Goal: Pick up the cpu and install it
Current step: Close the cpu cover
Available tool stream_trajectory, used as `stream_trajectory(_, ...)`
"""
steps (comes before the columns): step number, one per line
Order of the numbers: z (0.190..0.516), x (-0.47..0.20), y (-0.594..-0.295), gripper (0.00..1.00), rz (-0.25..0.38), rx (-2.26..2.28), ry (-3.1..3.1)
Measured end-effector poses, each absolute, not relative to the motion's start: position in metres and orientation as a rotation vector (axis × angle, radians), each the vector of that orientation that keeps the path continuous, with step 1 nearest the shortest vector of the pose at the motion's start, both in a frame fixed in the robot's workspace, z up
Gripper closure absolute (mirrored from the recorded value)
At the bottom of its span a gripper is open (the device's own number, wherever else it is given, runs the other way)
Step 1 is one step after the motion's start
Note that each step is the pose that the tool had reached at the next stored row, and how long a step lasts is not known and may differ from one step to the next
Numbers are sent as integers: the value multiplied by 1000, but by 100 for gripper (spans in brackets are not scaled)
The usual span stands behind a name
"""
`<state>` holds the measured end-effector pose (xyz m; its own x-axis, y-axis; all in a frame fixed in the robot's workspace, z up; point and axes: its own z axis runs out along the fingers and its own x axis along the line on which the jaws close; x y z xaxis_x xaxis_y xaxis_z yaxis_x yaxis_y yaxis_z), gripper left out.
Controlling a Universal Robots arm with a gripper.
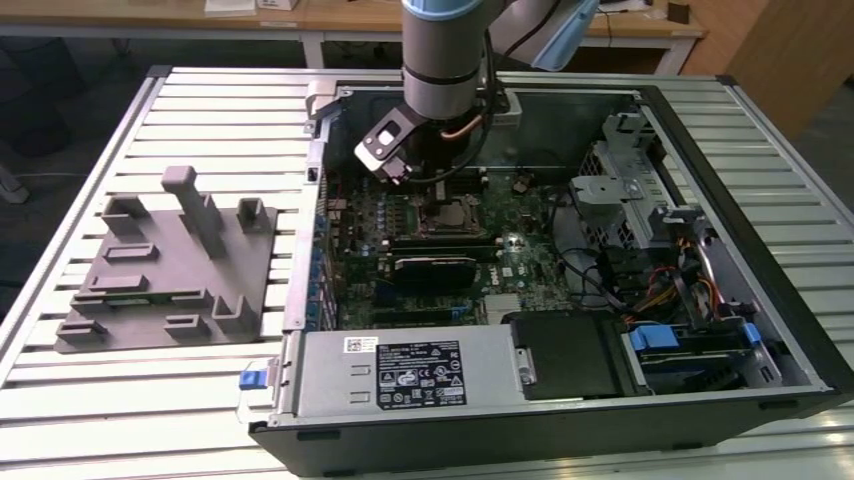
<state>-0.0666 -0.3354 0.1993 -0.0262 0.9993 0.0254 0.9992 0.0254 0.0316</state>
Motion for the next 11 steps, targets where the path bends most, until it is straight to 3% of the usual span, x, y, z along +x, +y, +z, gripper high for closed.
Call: stream_trajectory(11,217,-65,-336,89,60,2189,2247)
